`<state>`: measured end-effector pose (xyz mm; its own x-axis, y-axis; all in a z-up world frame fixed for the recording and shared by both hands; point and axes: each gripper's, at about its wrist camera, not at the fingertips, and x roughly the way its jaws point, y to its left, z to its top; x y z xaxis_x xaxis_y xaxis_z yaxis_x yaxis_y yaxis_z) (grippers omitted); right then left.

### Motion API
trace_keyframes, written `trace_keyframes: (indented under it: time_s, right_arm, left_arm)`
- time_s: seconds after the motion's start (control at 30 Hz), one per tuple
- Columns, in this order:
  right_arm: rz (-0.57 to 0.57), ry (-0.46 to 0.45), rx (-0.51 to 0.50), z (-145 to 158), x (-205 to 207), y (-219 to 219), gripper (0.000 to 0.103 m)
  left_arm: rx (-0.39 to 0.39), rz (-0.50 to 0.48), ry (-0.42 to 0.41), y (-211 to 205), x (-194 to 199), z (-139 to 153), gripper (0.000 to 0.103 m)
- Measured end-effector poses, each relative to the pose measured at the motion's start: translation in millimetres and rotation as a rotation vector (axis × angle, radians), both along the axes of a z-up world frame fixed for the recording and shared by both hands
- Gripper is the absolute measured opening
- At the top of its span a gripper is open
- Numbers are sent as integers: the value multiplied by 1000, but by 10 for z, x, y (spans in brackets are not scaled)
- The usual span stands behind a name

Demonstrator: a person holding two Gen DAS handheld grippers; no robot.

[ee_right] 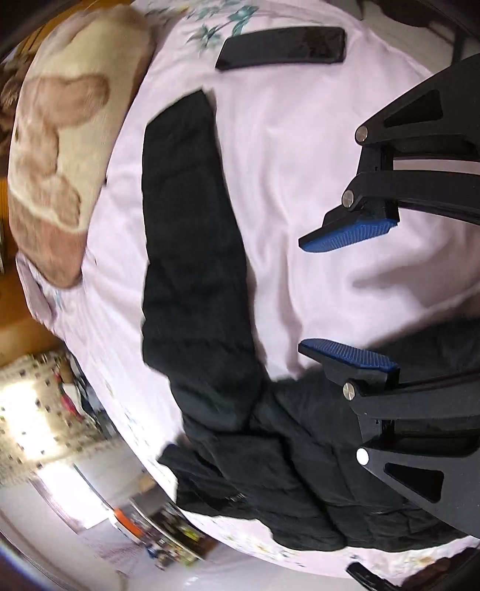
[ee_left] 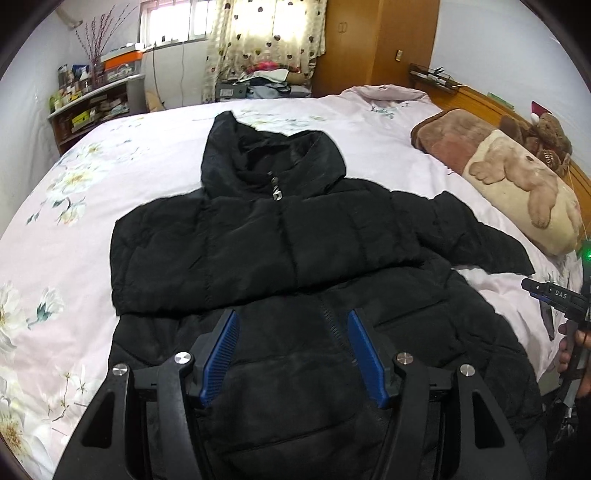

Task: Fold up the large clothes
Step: 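Grasp the other sleeve cuff with the right tool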

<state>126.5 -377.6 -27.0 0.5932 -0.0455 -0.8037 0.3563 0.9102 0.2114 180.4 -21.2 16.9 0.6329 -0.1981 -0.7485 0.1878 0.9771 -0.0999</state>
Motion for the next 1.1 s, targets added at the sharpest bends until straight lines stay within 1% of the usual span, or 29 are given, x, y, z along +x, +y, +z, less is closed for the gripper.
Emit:
trace_keyframes:
  time_s: [0.17,0.33,0.5,0.57,0.67,0.77,0.9,0.93,0.97,1.0,1.03,1.07,1.1]
  right_arm:
    - [-79,6,25,-81,14,-439,53]
    - [-177,22,63,-264,129,-892,53]
    - [-263,8,177,-491,284,-1316,54]
    - [-298,-10,240,-589,355,-1455,54]
    - [-338,-53,293,-661,431,-1598,55]
    - [-372,-55,313,-718,515,-1678,57]
    - [-393,-14,257,-730,651,-1701,56]
    - [-398,-10,248,-713,667,-1697,51]
    - [-400,-6,233,-688,684,-1692,36]
    - [-400,-5,213,-646,680,-1679,28]
    - [-398,-6,202,-598,678,-1664,16]
    - [-396,-8,186,-541,672,-1647,10]
    - [-390,-12,170,-491,681,-1639,10]
  left_arm:
    - [0,2,-13,-153,138,45,64]
    - [23,-4,-10,-273,278,-31,64]
    - [36,6,11,-282,384,-164,64]
    - [41,18,22,-267,427,-221,64]
    - [53,27,30,-233,481,-287,64]
    - [56,36,37,-182,519,-337,64]
    - [54,55,53,-101,540,-408,64]
    - [54,58,55,-78,539,-418,64]
    - [54,61,57,-58,535,-428,64]
    - [53,63,59,-35,530,-434,64]
    - [51,65,60,-14,526,-435,64]
    - [49,67,59,9,518,-433,64]
    - [47,68,58,30,509,-428,64]
